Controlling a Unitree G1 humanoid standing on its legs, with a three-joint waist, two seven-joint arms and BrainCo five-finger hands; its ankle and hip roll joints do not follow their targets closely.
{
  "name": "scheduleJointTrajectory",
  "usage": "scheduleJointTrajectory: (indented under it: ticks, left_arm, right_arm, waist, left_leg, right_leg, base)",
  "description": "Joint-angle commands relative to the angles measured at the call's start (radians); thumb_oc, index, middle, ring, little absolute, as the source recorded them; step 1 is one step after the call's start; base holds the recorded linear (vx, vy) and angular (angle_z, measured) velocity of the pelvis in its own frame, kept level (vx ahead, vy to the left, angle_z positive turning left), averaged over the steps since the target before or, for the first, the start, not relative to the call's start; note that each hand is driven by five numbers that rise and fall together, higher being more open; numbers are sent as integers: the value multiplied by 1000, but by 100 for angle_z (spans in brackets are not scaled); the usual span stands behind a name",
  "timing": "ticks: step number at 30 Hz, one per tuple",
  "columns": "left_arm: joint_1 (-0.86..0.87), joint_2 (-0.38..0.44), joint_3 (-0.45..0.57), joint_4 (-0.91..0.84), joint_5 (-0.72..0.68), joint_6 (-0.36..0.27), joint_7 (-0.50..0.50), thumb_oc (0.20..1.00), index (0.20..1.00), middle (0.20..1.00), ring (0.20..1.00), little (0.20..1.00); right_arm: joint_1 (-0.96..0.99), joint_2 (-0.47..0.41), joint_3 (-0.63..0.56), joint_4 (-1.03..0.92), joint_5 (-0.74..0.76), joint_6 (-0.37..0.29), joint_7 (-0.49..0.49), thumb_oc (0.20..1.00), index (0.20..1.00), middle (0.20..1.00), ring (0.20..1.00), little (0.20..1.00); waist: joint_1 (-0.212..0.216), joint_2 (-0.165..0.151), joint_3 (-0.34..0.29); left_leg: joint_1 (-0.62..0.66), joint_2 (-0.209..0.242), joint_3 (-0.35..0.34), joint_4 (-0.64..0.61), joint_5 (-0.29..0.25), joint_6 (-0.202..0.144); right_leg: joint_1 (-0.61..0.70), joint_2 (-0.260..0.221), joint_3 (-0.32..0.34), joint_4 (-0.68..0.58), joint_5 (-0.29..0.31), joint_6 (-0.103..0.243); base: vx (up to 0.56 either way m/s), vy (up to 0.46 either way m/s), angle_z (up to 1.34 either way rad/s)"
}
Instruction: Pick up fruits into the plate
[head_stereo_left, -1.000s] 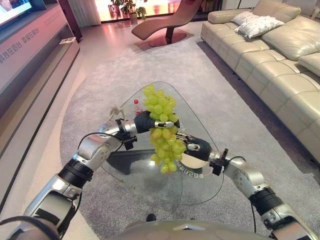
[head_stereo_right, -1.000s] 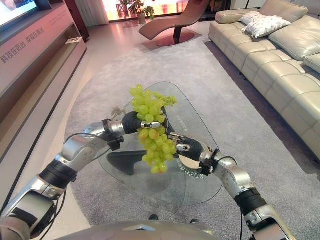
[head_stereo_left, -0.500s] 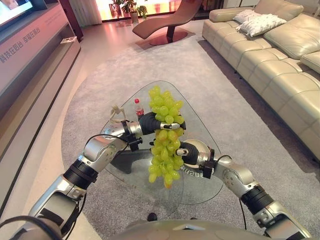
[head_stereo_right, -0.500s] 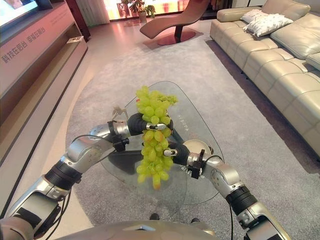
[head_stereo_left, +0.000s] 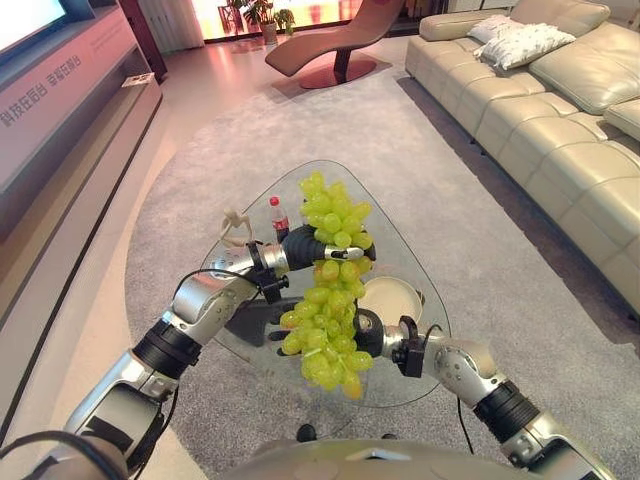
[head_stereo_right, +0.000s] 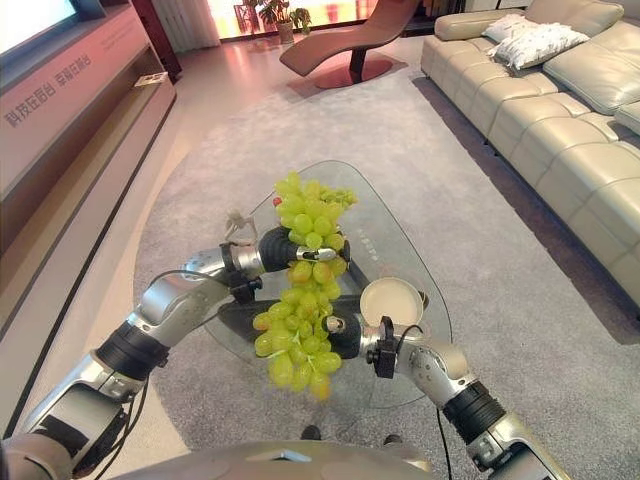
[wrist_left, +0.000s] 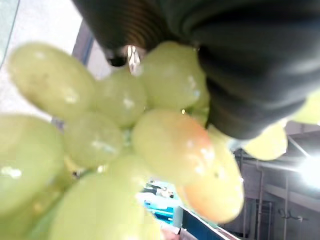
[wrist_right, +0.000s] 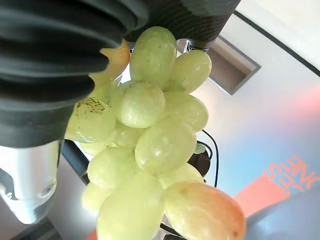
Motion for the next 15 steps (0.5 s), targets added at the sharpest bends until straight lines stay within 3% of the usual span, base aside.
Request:
scheduleJointTrajectory:
  ticks: [1,15]
  left_arm:
    - [-88,-13,35,61,6,-93,29,200,200,200,200,200]
    - [-88,-17,35,71,12,-96,23,200,200,200,200,200]
  right_arm:
    - [-14,79,20,-101,97,-18,35,200,200,200,200,200]
    - [-8,75,12,-84,91,-23,27,200,200,200,200,200]
  waist:
    - [16,-44,-5]
    - [12,-44,-1]
  left_leg:
    - [97,-19,81,37,-181,7]
    - [100,-19,77,33,-179,5]
  right_leg:
    - [39,-49,34,17,-92,52]
    - [39,-48,35,18,-90,53]
  base:
    - [0,0,0]
    - [0,0,0]
